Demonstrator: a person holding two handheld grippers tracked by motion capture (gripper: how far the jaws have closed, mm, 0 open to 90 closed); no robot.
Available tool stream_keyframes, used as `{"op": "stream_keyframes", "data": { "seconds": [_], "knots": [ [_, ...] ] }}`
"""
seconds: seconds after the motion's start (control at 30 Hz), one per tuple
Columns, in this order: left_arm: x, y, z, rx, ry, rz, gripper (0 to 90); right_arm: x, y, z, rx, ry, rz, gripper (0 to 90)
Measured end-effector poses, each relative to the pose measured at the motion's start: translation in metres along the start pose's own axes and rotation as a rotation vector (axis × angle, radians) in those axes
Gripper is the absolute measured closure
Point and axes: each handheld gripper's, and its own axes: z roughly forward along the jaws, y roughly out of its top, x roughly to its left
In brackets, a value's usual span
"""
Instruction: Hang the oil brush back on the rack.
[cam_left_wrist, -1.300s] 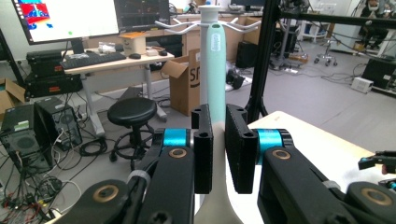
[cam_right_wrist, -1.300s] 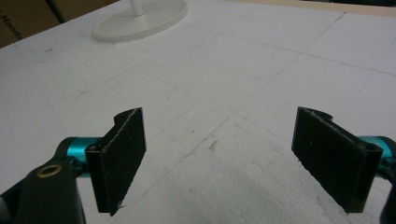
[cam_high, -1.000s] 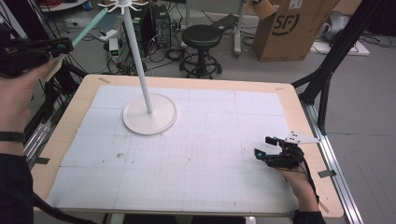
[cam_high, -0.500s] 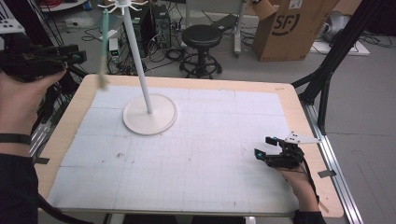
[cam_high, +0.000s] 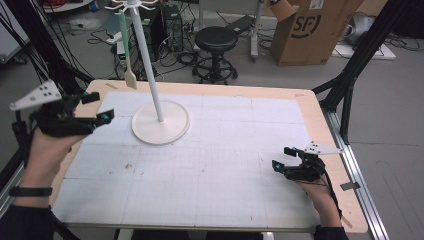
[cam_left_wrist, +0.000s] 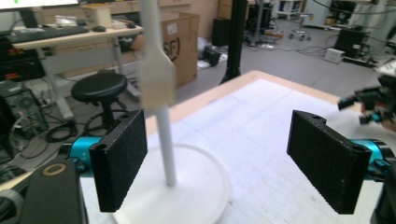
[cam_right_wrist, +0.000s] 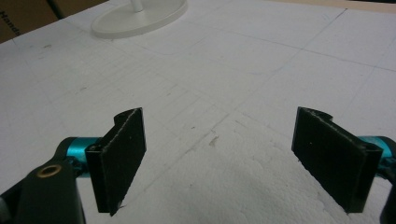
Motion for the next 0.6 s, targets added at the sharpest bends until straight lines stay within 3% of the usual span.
{"op": "stream_keyframes", "data": {
  "seconds": [0.17,0.37,0.6],
  "knots": [
    [-0.012,-0.043,0.009,0.009,-0.027,-0.009,20.6,0.000,-0.001,0.001,0.010,-0.003,-0.001,17.1],
    [-0.021,-0.077,0.023,0.057,-0.014,0.004,19.4,0.001,-0.002,0.001,0.015,-0.005,-0.009,17.1],
    [-0.030,-0.112,0.037,0.074,-0.018,-0.008,19.2,0.000,-0.003,-0.002,0.011,-0.013,-0.003,17.1]
  ]
}}
